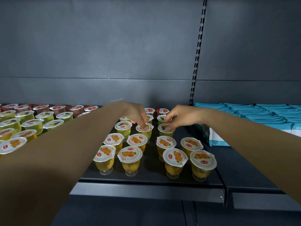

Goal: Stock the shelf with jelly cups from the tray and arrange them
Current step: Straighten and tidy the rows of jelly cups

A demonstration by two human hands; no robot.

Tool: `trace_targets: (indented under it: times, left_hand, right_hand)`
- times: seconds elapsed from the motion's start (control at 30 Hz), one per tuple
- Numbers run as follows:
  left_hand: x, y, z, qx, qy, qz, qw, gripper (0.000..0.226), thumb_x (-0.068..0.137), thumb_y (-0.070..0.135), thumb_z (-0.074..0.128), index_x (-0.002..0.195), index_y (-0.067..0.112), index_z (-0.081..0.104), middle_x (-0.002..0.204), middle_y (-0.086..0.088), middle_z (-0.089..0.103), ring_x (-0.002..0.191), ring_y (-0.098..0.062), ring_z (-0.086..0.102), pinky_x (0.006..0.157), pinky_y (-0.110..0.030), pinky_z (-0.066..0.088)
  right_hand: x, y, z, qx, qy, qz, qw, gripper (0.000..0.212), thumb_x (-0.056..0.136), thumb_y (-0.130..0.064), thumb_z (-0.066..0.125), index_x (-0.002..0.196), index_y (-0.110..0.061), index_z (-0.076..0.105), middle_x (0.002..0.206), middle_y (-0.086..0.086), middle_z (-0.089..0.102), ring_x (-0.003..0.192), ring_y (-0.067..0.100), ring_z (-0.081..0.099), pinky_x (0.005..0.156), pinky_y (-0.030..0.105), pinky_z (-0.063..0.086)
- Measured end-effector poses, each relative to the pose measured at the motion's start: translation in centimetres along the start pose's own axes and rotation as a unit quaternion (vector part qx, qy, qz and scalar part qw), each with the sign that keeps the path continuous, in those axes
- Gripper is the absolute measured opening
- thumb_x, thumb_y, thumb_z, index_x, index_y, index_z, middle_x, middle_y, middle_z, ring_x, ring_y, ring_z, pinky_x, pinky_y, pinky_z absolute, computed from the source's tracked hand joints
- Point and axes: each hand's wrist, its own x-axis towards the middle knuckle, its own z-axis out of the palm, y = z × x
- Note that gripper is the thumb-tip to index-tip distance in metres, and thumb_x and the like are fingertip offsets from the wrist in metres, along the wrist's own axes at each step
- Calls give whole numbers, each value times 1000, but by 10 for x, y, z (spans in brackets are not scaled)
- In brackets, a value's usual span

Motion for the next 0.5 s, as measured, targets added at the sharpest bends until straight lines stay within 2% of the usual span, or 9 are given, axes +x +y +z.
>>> trace_targets:
  times: [0.1, 0.13, 0.17, 0.2, 0.27, 0.3, 0.37, 0.5]
  left_hand:
    - [-12, 1, -13, 17, 19, 3, 1000, 44, 88, 34, 63, 128, 18, 58, 129, 3, 58, 116, -18, 53, 64, -14, 47]
    - [-18, -1, -19, 26, 26, 7, 999, 44, 88, 35, 63, 128, 17, 58, 129, 2, 58, 115, -19, 53, 57, -13, 47]
    - [-24, -3, -24, 38, 36, 12, 999, 45, 87, 36, 64, 127, 16, 58, 128, 1, 58, 116, -20, 53, 60, -18, 49]
    - [-33, -6, -30, 57, 47, 14, 997, 46, 85, 37, 66, 125, 15, 58, 128, 0, 58, 116, -21, 53, 72, -26, 51]
    - [-53, -15, -39, 110, 75, 6, 991, 50, 82, 39, 69, 124, 15, 57, 128, -2, 57, 116, -23, 52, 97, -38, 45]
    - [-64, -21, -42, 131, 89, 5, 987, 53, 82, 40, 69, 127, 15, 55, 130, -2, 55, 118, -23, 50, 102, -39, 41]
    - [-91, -38, -46, 153, 105, 10, 983, 58, 83, 40, 68, 133, 18, 48, 135, -2, 49, 123, -23, 46, 104, -39, 39]
    - [-143, -80, -41, 169, 93, 20, 981, 65, 84, 41, 66, 139, 19, 40, 141, -2, 42, 129, -25, 40, 106, -38, 36]
  right_hand:
    - [-10, -14, -16, -4, 13, 20, 1000, 35, 89, -30, 64, 121, -15, 64, 121, 0, 63, 108, 16, 59, 98, 36, 47]
    - [-13, -21, -22, -16, 23, 26, 999, 36, 89, -31, 64, 121, -14, 63, 121, 0, 63, 108, 16, 59, 98, 34, 46]
    - [-17, -29, -28, -35, 34, 33, 998, 38, 89, -33, 64, 122, -14, 62, 121, 0, 63, 109, 15, 58, 98, 33, 45]
    - [-21, -39, -32, -55, 46, 41, 997, 42, 88, -35, 65, 124, -14, 60, 123, -1, 62, 110, 15, 57, 99, 32, 43]
    - [-29, -63, -38, -98, 64, 54, 992, 50, 86, -39, 66, 129, -16, 55, 128, 0, 58, 116, 17, 53, 100, 32, 40]
    - [-33, -75, -38, -115, 69, 59, 989, 54, 85, -41, 66, 131, -17, 53, 132, 0, 55, 119, 18, 51, 101, 33, 39]
    - [-40, -107, -32, -131, 73, 67, 986, 59, 85, -43, 66, 135, -18, 49, 137, 0, 50, 126, 19, 47, 102, 32, 37]
    - [-51, -174, -10, -155, 88, 85, 980, 60, 85, -45, 65, 136, -19, 47, 140, 0, 46, 127, 21, 44, 102, 33, 36]
